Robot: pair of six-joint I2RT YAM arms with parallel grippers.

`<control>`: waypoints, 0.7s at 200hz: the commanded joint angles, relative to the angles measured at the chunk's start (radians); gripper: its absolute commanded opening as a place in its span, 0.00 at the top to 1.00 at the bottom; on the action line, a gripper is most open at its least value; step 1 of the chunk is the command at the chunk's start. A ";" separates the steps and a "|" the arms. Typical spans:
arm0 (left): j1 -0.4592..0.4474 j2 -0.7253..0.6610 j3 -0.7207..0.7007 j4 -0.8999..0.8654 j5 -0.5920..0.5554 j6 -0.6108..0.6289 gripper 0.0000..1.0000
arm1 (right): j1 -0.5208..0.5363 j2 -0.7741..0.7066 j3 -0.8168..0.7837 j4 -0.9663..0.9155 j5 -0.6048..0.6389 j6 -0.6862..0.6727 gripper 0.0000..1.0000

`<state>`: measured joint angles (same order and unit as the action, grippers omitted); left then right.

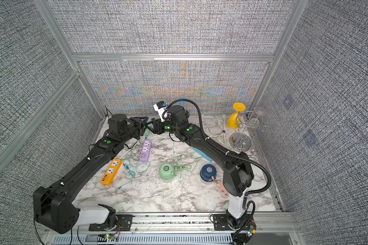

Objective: Charge the cordless meat grinders
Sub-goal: Pick up the plug from the center of the board.

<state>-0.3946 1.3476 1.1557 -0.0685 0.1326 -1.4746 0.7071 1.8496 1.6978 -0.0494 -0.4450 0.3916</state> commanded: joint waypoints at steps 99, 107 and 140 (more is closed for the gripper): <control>0.001 -0.027 -0.040 0.066 0.009 -0.045 1.00 | 0.028 0.038 0.051 -0.022 -0.011 -0.004 0.72; 0.001 -0.028 -0.042 0.069 0.009 -0.048 1.00 | 0.028 0.040 0.054 -0.018 -0.025 -0.001 0.73; 0.001 -0.031 -0.053 0.079 0.012 -0.053 1.00 | 0.028 0.055 0.069 -0.001 -0.095 0.028 0.92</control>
<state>-0.3920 1.3251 1.1076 -0.0547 0.1051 -1.5154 0.7303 1.8980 1.7489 -0.0982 -0.4137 0.3710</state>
